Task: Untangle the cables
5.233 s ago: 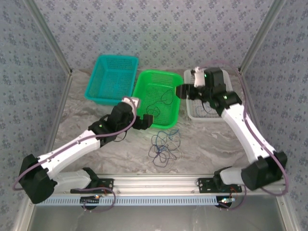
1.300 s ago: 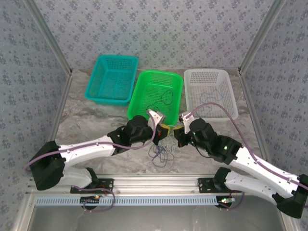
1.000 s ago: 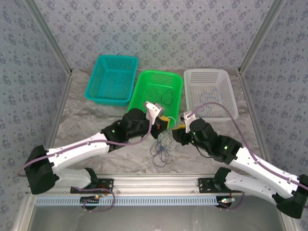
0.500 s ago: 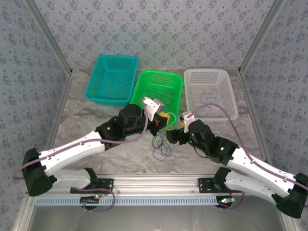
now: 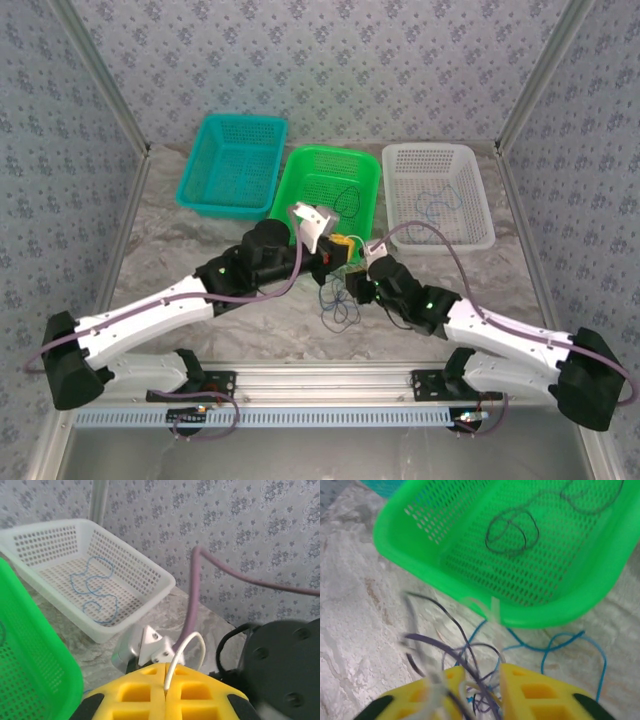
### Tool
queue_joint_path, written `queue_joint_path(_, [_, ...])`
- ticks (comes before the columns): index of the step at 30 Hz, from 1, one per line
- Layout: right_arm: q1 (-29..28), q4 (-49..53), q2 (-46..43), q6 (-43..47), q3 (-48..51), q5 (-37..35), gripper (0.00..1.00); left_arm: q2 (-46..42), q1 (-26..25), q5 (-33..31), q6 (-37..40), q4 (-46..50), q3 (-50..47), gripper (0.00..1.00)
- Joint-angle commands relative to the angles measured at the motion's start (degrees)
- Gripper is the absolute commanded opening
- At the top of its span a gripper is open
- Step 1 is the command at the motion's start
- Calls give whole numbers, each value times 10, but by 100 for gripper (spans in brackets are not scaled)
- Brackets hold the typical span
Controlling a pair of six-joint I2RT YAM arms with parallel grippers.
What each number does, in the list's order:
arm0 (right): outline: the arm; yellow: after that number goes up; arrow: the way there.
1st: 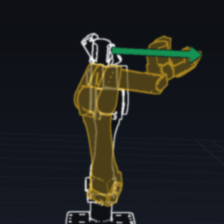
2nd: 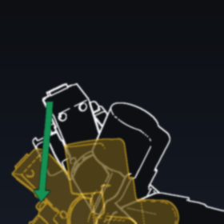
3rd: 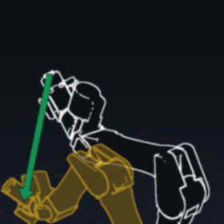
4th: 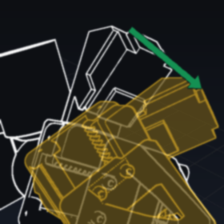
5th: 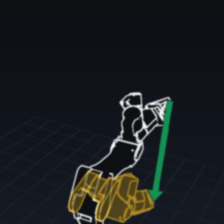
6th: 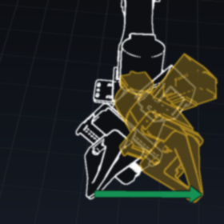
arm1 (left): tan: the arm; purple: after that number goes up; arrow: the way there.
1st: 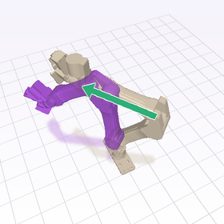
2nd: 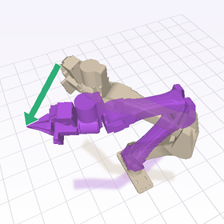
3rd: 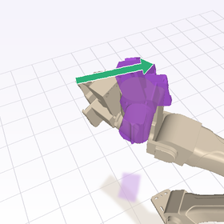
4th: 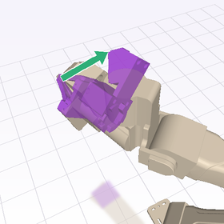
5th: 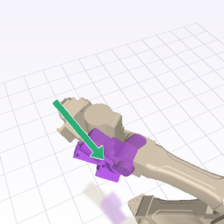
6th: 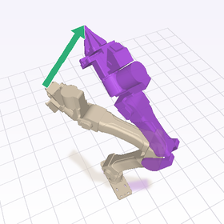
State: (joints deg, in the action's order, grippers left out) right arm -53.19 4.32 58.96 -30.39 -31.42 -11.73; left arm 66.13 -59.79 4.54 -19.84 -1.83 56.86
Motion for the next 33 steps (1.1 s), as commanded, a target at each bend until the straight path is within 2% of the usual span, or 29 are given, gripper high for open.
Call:
queue_joint_path(1, [-4, -1, 4, -44, 45, 17, 20, -45, 0, -37, 38, 23, 37, 0])
queue_joint_path(9, [-3, -8, -54, -84, 126, 8, 25, -75, 9, -59, 63, 52, 64, 0])
queue_joint_path(11, [-1, 9, -66, -86, 133, 5, 36, -76, 10, -61, 61, 49, 63, 0])
queue_joint_path(12, [1, 24, -74, -84, 130, 2, 51, -75, 10, -61, 59, 48, 61, 0])
queue_joint_path(13, [0, 37, -81, -81, 126, 0, 58, -74, 10, -61, 57, 48, 61, 0])
queue_joint_path(14, [0, 46, -91, -76, 121, -1, 61, -72, 11, -61, 55, 49, 59, 0])
queue_joint_path(18, [3, 96, -129, -62, 88, -9, 62, -68, 13, -73, 52, 57, 55, 0])
queue_joint_path(23, [5, 166, -163, -16, 31, -10, 74, -64, 17, -88, 54, 95, 66, 0])
queue_joint_path(27, [5, 197, -187, 8, -13, -8, 76, -65, 18, -100, 64, 110, 69, 0])
queue_joint_path(33, [4, 184, -185, 62, -66, 59, 76, -65, 20, -108, 73, 131, 85, 0])
